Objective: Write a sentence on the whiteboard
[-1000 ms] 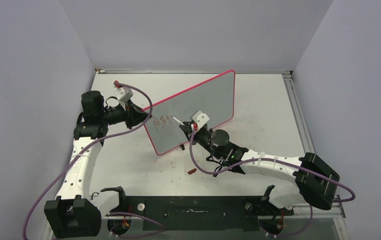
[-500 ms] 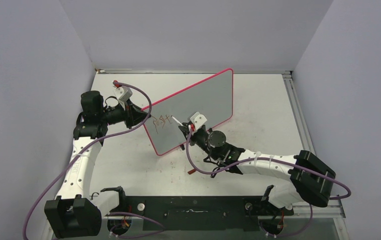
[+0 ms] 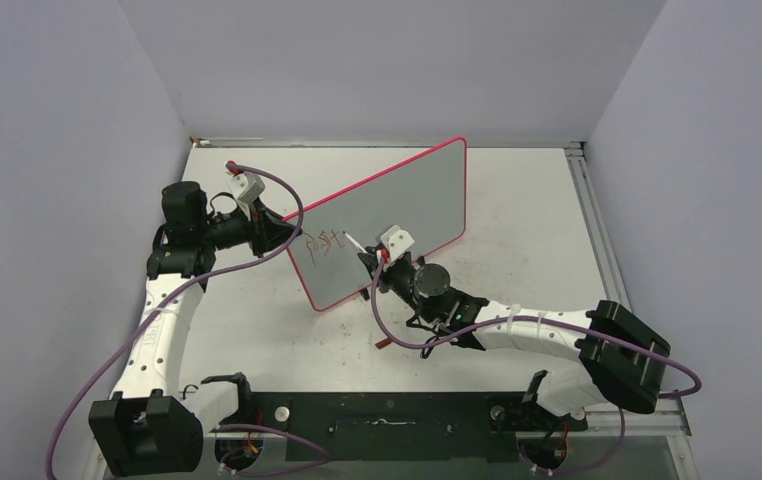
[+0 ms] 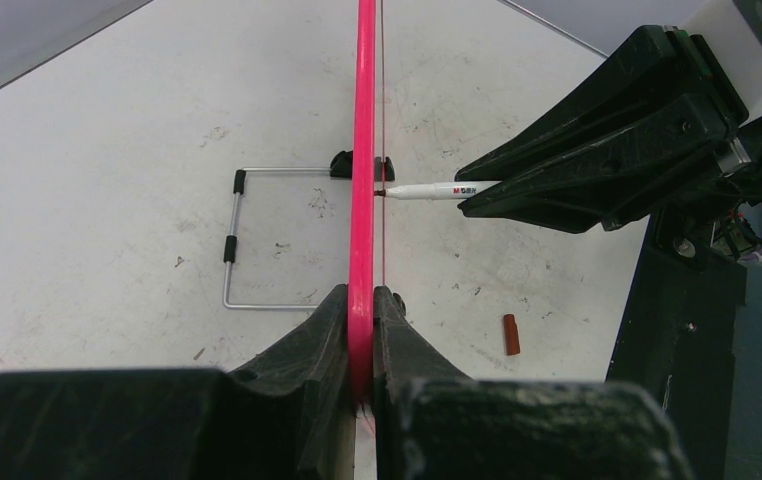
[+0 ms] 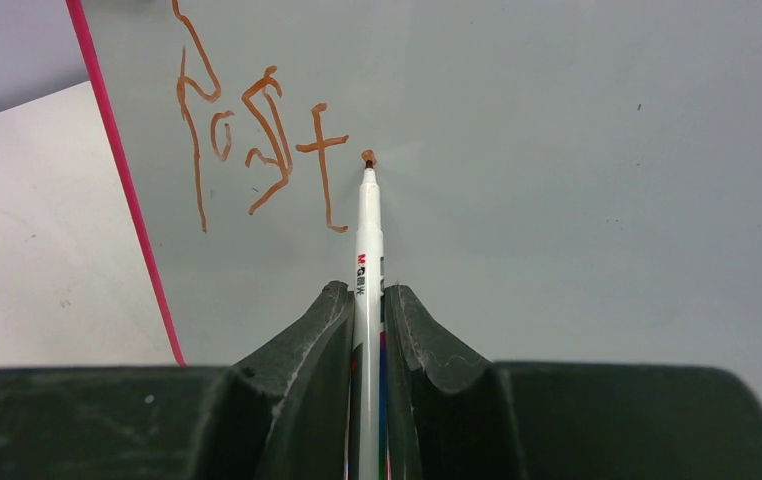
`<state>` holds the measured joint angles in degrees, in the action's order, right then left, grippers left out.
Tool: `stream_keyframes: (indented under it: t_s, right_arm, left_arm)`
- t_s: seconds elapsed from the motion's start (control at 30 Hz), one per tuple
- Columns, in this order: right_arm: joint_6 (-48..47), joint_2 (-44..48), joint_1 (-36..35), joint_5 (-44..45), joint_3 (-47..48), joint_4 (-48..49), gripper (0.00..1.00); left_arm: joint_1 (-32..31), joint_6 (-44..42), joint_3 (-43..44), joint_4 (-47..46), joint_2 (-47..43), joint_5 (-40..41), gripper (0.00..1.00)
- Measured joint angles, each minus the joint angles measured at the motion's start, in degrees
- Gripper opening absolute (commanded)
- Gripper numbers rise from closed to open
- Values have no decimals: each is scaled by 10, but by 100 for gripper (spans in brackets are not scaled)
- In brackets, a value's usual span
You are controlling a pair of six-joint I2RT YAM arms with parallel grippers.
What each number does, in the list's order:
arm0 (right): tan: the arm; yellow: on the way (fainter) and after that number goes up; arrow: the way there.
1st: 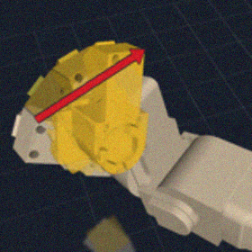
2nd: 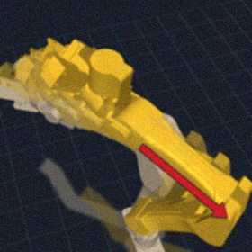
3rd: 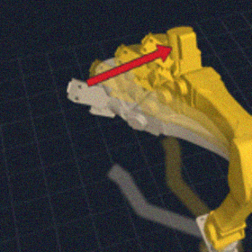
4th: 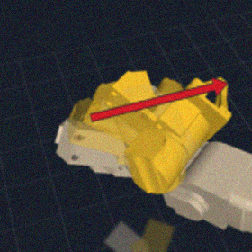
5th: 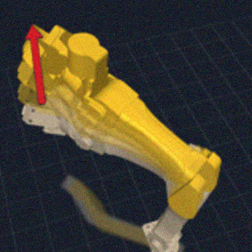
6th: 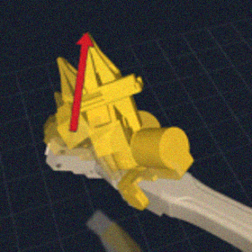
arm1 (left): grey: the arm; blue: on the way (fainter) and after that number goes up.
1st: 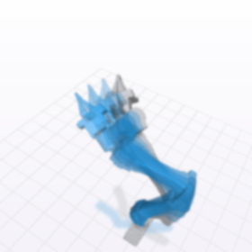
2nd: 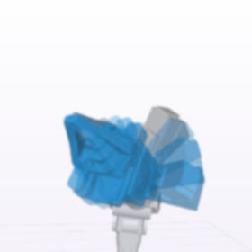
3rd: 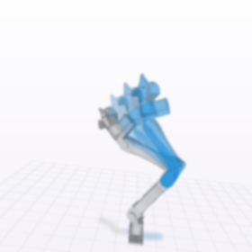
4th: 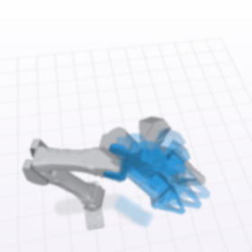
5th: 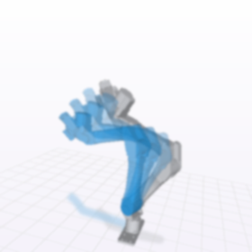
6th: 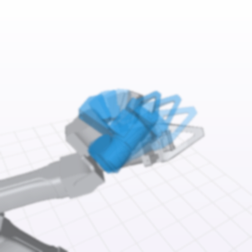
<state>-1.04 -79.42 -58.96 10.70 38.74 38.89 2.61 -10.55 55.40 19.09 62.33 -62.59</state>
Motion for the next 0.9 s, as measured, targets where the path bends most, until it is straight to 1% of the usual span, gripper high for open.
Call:
stream_keyframes:
  t_s: [0.67, 0.9]
  right_arm:
    - [3, -1, -2, 5, -1, 0, 5]
    - [-14, -1, -33, 43, -3, -11, 5]
  left_arm:
    - [0, 0, 0, 0, 0, 0, 0]
    - [0, -1, 0, 2, 0, -3, 0]
